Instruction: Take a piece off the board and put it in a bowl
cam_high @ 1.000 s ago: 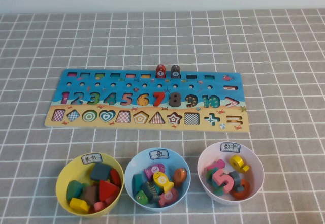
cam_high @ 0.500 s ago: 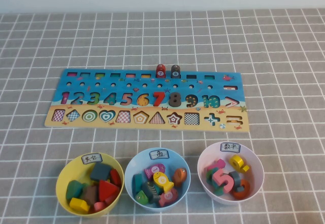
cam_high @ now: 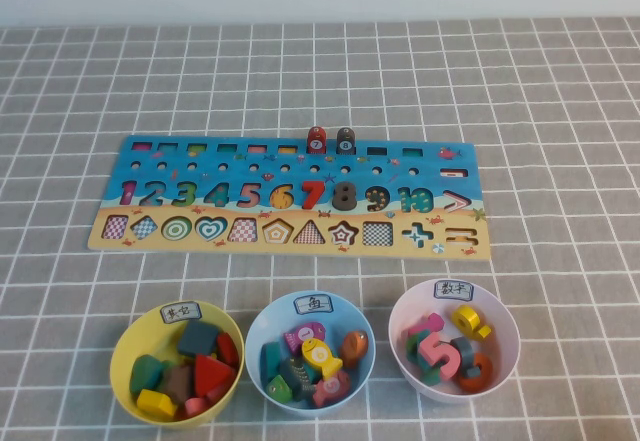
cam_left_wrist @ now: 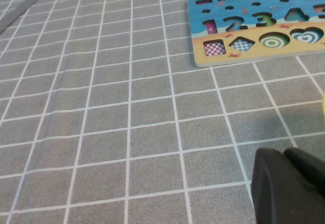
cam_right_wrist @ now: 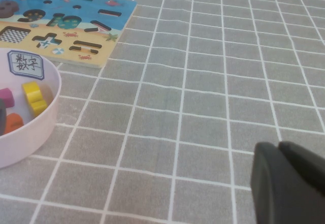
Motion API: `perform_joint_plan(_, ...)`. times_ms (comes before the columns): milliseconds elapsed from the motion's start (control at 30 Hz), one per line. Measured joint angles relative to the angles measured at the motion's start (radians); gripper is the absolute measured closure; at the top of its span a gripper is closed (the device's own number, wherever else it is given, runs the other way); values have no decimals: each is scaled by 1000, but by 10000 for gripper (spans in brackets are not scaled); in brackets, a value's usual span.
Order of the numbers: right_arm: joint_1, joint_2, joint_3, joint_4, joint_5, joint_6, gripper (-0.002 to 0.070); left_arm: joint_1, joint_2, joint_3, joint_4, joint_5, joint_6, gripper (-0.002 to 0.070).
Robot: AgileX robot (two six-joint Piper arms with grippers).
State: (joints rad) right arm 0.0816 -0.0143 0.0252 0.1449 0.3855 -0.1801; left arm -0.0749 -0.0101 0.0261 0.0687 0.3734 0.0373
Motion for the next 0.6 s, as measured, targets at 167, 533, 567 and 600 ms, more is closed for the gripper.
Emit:
perform_joint_plan(167,0,0,0,0,0,0,694,0,0,0,0,0,0,678)
perform_joint_plan(533,0,0,0,0,0,0,694,0,0,0,0,0,0,678)
perform_joint_plan(567,0,0,0,0,0,0,694,0,0,0,0,0,0,678)
perform_joint_plan(600,0,0,0,10,-8,0,694,0,0,0,0,0,0,678)
